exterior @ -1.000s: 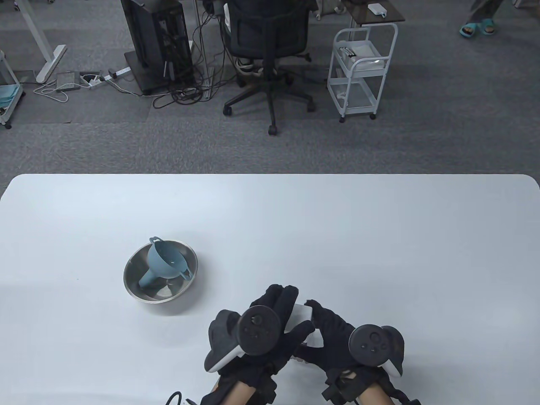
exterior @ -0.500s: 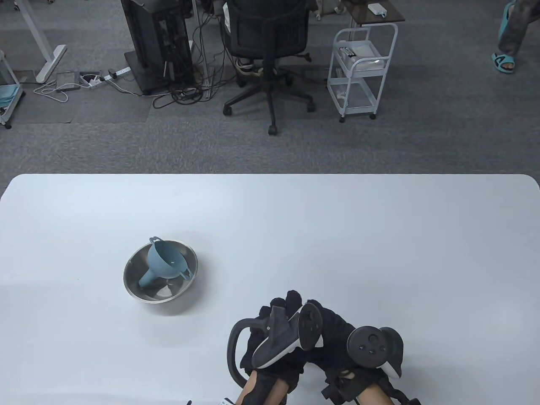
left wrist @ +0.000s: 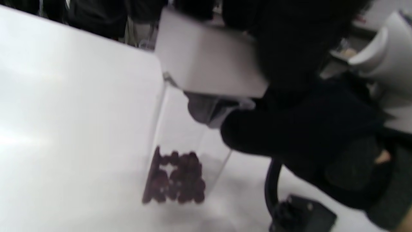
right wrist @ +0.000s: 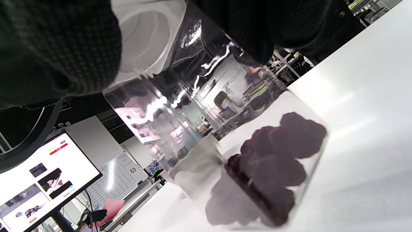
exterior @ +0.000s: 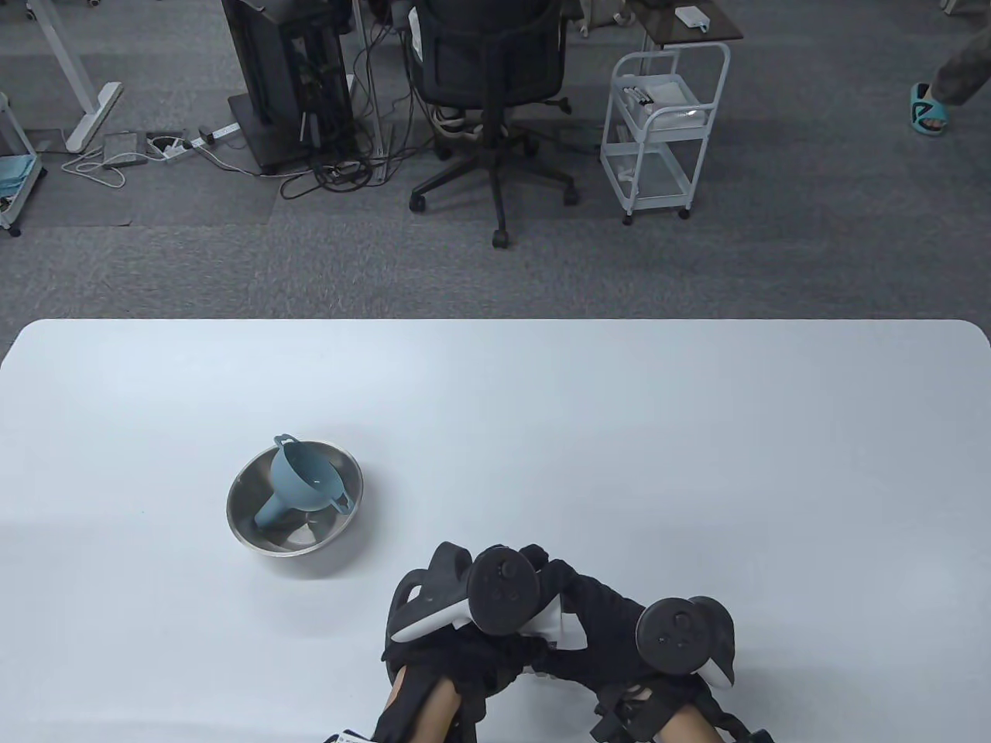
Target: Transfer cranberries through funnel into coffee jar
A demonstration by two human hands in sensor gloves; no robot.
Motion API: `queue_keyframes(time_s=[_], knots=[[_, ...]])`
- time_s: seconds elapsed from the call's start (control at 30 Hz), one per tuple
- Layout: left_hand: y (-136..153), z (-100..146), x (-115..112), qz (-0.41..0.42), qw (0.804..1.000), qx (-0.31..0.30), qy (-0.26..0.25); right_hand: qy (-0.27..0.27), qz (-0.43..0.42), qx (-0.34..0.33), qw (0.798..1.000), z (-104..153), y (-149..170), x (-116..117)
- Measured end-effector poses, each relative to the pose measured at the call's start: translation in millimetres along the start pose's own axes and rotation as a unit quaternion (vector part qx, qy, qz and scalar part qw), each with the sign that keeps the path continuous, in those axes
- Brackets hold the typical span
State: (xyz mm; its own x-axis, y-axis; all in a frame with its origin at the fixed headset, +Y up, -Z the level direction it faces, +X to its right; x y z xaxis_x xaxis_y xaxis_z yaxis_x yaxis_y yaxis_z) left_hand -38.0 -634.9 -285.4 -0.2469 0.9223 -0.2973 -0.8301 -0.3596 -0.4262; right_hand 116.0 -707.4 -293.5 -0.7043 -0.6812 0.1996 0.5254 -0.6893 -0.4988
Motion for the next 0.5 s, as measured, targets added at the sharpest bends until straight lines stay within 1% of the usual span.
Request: queue_keyframes(time_s=[0.07,0.1,0.13,0.17,0.23,0.33,0.43,0.5], knots=[[1,6,11,0.001,0.997,0.034,-0.07,0.007,0.005,0.002,1.0,0,1,-1],[1,7,14,-0.004,0.995,0.048,-0.088,0.008,0.006,0.003,1.0,0,1,-2],[0,9,16,-0.014,0.992,0.075,-0.102,0.011,0.007,0.005,1.0,1,1,-2],[0,10,17,-0.024,0.989,0.095,-0.109,0.012,0.01,0.007,1.0,1,2,-2],[-3,10,15,-0.061,0.983,0.134,-0.105,0.013,0.013,0.009,1.0,1,1,-3],[-7,6,8,-0.112,0.976,0.164,-0.093,0.013,0.015,0.009,1.0,1,1,-3],[-10,1,1,-0.123,0.975,0.169,-0.076,0.013,0.018,0.008,1.0,1,0,-3],[-11,-2,-2,-0.105,0.98,0.157,-0.069,0.013,0.019,0.01,1.0,1,2,-3]])
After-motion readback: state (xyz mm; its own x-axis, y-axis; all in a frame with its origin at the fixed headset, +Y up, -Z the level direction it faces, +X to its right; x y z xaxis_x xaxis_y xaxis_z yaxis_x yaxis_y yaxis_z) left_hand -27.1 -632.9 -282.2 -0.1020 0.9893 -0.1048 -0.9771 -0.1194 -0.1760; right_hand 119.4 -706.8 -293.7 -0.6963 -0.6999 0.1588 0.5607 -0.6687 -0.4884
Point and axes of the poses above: the tracker on the back of each hand, its own y axis roughly to the little-finger side, its own z axis roughly from the fingertips to the wrist, x = y × z, the point moved 4 cm from there along -z, roughly from the wrist to the fingertips, and after that the axes turned 4 degrees about -y, right-handed, at the moved point
